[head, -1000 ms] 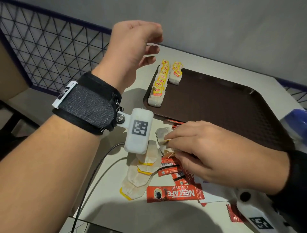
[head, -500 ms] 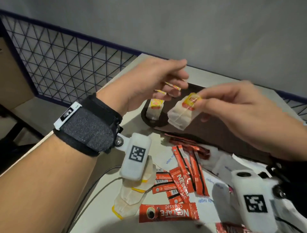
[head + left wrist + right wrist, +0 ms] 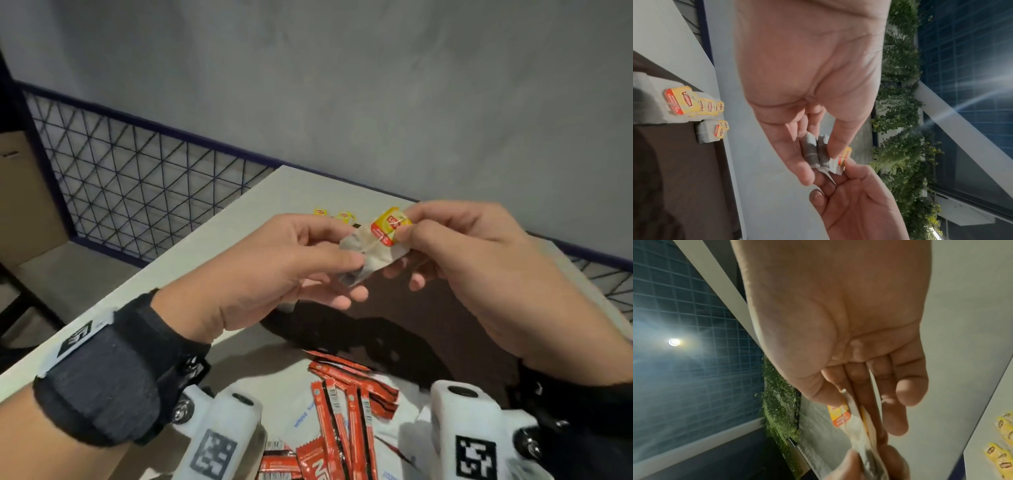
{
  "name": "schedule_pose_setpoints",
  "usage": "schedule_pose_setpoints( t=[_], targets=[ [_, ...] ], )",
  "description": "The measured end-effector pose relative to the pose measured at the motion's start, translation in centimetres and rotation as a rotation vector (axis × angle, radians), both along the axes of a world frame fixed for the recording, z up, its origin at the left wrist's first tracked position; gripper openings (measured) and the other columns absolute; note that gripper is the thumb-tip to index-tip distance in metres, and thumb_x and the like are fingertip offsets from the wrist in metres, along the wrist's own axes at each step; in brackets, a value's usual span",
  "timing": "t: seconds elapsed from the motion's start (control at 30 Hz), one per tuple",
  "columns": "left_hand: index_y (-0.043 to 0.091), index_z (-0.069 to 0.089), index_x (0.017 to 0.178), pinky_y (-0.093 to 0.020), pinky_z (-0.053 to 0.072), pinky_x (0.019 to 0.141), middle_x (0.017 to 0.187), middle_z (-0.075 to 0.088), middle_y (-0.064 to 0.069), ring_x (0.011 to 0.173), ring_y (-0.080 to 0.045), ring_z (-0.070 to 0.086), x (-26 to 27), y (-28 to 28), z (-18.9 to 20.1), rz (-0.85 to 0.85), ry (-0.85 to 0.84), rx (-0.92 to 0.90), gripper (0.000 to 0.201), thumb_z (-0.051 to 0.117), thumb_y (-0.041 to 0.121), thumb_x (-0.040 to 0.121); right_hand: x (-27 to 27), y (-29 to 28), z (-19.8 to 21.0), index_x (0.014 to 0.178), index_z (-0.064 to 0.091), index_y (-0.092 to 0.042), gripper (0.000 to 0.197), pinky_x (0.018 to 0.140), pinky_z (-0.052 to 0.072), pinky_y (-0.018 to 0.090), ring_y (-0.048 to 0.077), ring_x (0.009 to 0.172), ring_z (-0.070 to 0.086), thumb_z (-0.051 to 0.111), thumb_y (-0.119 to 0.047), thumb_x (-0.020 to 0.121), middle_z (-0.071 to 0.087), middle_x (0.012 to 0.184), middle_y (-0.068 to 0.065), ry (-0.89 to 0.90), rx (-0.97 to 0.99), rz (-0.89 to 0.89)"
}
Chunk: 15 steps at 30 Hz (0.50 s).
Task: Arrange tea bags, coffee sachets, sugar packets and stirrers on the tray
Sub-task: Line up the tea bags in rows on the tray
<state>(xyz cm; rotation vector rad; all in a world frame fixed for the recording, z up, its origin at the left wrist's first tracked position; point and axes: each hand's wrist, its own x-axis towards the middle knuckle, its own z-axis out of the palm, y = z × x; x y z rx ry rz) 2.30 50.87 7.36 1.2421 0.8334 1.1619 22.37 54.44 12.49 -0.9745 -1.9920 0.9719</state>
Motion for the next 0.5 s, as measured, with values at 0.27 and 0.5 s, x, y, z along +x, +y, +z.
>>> schedule_pose_setpoints(
  t=[0.27,0.5],
  targets=[
    [0.007,0.075,0.107,-0.028,0.061,0.062,0.096,0.078,-0.014,0.083,-0.028,0.077,1.0,-0.1,-0.2,0.126,0.024,0.051,0.031,0.076,0.013,0.077,1.3,0.1,-0.4,0.081,0.076,-0.018,0.019,0.060,0.047,0.035,0.012,0.064,0.062,0.063,-0.014,0.095,0.071,0.071,0.007,0.013,0.010,-0.021],
    [0.009,0.075,0.113,-0.031,0.060,0.062,0.105,0.077,-0.018,0.084,-0.028,0.074,1.0,0.0,-0.2,0.188,-0.017,0.100,0.036,0.065,0.003,0.079,1.4,0.2,-0.4,0.080,0.076,-0.018,0.014,0.062,0.049,0.047,0.028,0.063,0.059,0.068,-0.015,0.091,0.071,0.072,0.009,0.006,0.070,-0.042]
  ],
)
